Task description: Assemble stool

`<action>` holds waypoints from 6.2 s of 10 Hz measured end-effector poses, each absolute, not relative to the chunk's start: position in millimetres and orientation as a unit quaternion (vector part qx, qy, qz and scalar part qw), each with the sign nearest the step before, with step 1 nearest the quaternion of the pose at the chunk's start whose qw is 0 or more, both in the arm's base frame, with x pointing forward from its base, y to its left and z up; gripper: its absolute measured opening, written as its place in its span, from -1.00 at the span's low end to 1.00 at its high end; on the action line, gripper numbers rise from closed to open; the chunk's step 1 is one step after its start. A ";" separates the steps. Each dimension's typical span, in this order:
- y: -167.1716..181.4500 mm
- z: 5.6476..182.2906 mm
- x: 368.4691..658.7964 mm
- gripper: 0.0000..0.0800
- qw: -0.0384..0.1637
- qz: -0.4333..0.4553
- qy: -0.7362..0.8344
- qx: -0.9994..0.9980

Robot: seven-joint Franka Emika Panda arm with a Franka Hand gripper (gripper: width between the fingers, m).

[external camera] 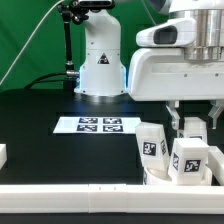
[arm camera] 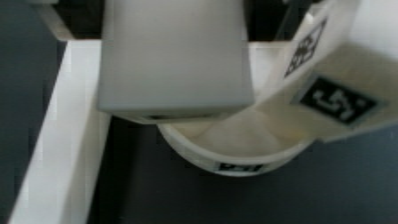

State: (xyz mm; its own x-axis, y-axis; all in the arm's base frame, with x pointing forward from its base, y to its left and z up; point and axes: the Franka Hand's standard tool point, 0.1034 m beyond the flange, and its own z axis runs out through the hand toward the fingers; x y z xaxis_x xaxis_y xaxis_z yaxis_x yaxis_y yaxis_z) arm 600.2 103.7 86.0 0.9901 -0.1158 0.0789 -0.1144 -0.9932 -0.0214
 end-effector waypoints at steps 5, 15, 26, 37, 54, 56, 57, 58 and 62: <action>115.3 85.8 599.4 -0.16 0.022 -0.041 0.248 -0.968; 123.9 85.3 600.6 -0.16 0.096 -0.020 0.640 -0.762; 133.6 94.2 604.2 0.31 0.120 0.014 0.760 -0.639; 147.0 101.1 603.8 0.62 0.083 -0.046 0.359 -0.929; 141.3 96.5 615.9 0.62 -0.003 -0.064 -0.344 -0.937; 140.3 93.0 615.1 0.62 -0.014 -0.059 -0.405 -0.913; 139.3 91.6 614.2 0.62 -0.019 -0.056 -0.432 -0.900; 138.5 90.1 613.0 0.62 -0.023 -0.055 -0.449 -0.891; 133.5 86.6 610.4 0.62 -0.044 -0.046 -0.532 -0.844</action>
Offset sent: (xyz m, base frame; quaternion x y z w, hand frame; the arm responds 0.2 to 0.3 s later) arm 0.0000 0.0000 0.0000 0.0000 0.0000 0.1296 0.9916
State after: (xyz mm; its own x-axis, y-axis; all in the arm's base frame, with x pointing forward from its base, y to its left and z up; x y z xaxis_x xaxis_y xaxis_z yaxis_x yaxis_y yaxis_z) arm 610.4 133.5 86.6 0.4302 0.9022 0.0298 0.8942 -0.4305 0.1232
